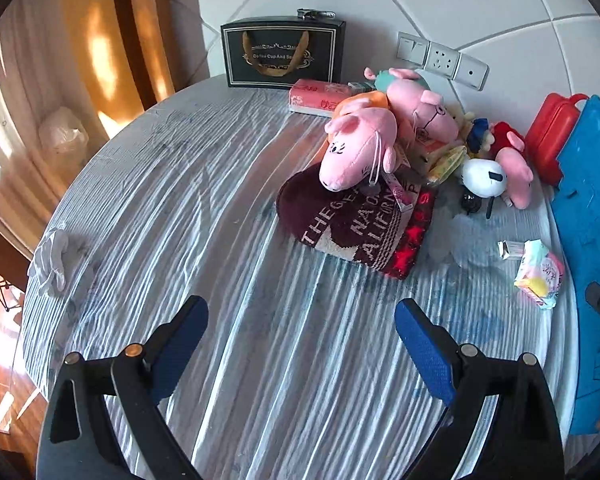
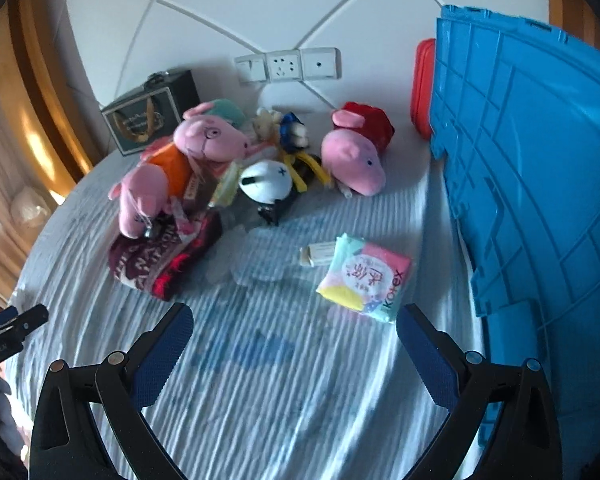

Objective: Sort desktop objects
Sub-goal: 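Withdraw both grippers from the bin back toward the pile, then grasp the pink pig plush in orange shirt with both grippers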

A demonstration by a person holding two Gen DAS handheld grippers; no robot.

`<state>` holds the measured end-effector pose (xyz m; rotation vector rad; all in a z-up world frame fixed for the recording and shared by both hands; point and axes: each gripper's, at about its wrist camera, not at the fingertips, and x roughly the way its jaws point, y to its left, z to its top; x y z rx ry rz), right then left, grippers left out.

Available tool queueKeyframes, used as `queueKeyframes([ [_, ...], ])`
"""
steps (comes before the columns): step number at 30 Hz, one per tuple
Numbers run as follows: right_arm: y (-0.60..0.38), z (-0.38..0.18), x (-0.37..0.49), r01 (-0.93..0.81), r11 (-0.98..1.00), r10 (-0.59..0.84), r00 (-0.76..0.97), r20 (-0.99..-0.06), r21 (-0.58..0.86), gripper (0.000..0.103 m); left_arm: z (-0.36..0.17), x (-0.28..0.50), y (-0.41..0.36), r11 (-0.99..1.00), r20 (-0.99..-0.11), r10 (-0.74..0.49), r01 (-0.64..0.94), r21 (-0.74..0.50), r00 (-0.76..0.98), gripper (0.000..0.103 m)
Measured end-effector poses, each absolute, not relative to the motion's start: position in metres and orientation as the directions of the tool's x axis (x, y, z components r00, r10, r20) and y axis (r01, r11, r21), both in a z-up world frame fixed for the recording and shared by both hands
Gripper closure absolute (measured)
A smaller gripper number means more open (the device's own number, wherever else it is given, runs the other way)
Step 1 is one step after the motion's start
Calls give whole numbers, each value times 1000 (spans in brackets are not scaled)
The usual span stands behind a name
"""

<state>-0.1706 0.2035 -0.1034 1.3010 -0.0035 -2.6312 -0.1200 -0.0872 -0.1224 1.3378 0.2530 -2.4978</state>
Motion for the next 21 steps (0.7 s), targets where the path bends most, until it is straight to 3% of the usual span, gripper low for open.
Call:
queueKeyframes([
  [11,225,-146,-212,-5,-995,-81,-499,-863,96,0,-115,-218,-96,-979,-813,-154,198,48,-561,7],
  [21,185,-130,-251,36,-996,-89,-521,-849,82,0,-138,-299,-95,-988,-817,-121,145,46,-563,7],
])
